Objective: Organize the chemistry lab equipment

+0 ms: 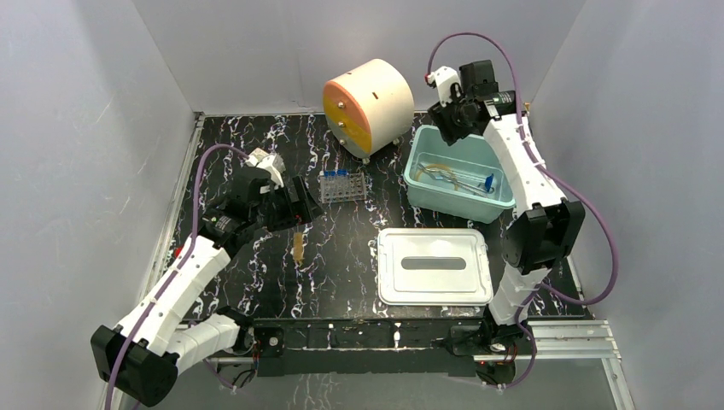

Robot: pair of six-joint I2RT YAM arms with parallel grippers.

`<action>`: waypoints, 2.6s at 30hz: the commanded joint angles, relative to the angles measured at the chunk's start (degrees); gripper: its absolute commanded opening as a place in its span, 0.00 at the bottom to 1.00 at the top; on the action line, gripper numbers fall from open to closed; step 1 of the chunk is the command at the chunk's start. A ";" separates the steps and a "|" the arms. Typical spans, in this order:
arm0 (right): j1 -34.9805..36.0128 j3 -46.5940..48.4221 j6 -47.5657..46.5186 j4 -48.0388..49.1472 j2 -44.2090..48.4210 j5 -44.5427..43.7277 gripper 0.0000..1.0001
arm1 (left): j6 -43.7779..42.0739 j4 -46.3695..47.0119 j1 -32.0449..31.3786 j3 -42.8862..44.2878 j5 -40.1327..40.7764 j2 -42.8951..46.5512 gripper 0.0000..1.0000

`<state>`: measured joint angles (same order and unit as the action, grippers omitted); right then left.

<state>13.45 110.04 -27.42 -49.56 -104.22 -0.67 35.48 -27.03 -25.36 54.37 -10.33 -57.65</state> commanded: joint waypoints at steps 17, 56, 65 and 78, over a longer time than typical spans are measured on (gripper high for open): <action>9.84 -20.88 39.50 15.83 22.52 28.47 0.57 | 2.49 -6.41 5.81 0.12 10.57 -13.82 0.69; 15.20 -44.03 52.60 37.44 32.97 35.82 0.52 | -8.88 -3.18 11.60 12.73 3.29 -48.95 0.16; 15.20 -44.80 53.06 38.15 33.24 34.77 0.54 | -9.96 -3.38 11.09 11.43 2.02 -47.37 0.00; 15.77 -45.15 54.05 38.59 32.55 33.56 0.60 | -5.27 4.34 11.01 8.37 -14.88 -22.99 0.00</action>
<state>28.56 64.75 25.63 -14.39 -72.64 33.45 27.44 -27.70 -14.06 64.79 -14.06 -91.18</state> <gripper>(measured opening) 0.573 0.010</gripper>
